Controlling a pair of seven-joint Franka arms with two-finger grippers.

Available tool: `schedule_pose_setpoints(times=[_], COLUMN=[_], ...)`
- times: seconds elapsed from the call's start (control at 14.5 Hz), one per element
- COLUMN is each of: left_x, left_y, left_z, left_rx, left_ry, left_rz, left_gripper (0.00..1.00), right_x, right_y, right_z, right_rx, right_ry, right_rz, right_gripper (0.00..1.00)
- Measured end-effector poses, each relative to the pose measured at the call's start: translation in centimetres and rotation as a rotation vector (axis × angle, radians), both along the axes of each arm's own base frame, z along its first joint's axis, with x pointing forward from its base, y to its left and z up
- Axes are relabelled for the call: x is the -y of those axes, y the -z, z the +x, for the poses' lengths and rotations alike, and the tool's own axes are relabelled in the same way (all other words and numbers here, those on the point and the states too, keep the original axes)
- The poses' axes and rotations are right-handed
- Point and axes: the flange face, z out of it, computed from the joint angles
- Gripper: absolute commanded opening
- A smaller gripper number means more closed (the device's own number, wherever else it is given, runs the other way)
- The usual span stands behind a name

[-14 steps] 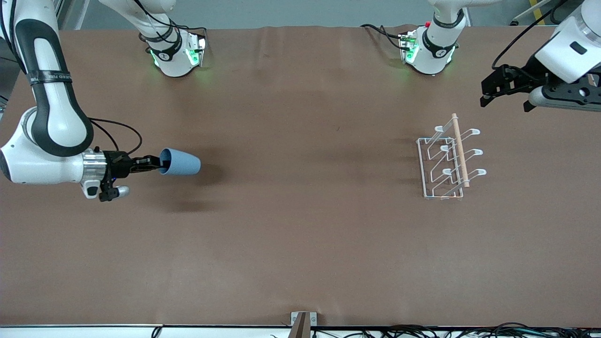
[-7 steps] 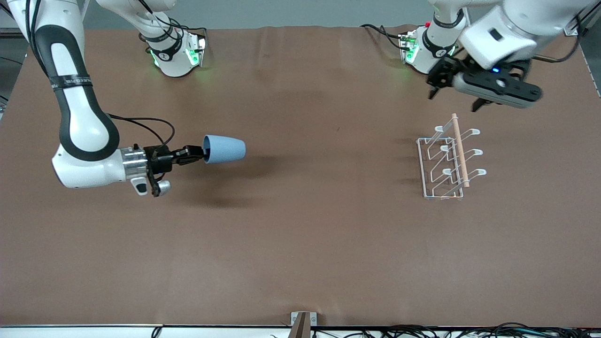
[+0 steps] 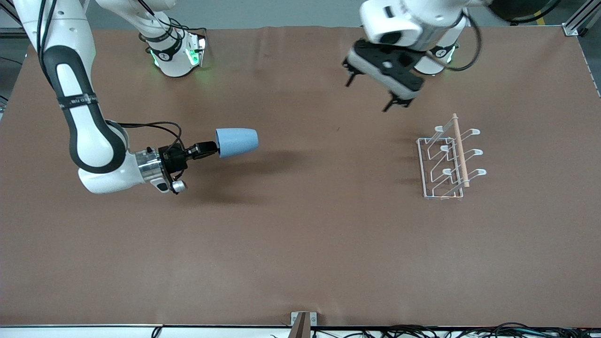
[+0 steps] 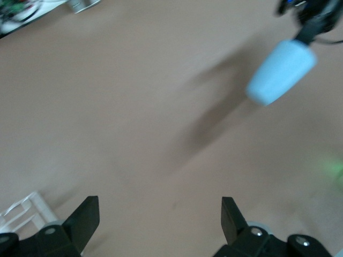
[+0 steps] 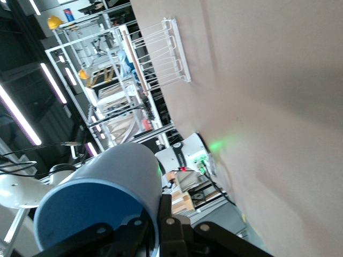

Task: Hang cup on cup holder
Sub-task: 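Raise the cup toward mid-table while the left gripper reaches toward it, then close the left gripper on the cup held by the right gripper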

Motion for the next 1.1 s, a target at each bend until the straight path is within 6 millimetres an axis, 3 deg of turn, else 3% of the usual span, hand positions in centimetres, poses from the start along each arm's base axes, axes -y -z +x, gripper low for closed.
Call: schedule_pose_setpoints(times=[0.34, 0.62, 0.83, 1.1], left_x=[9.9, 15.9, 19.2, 21.6], left_y=[4.8, 8.3, 11.3, 14.0], left_z=[-1.8, -3.5, -5.2, -6.7], left_rx=[0.063, 0.131, 0.18, 0.21], left_ry=[0.159, 0.247, 0.277, 0.325], left_rz=[-0.057, -0.007, 0.049, 0.086], left_gripper=[1.0, 1.0, 1.0, 1.0], right_x=[-4.1, -5.3, -5.4, -5.7], right_y=[0.8, 0.6, 0.8, 0.4], right_z=[-0.6, -1.1, -1.3, -1.2], right_rx=[-0.042, -0.054, -0.068, -0.068], right_ry=[0.009, -0.022, -0.028, -0.034], right_rz=[0.078, 0.105, 0.126, 0.144], right_gripper=[0.07, 0.07, 0.06, 0.03])
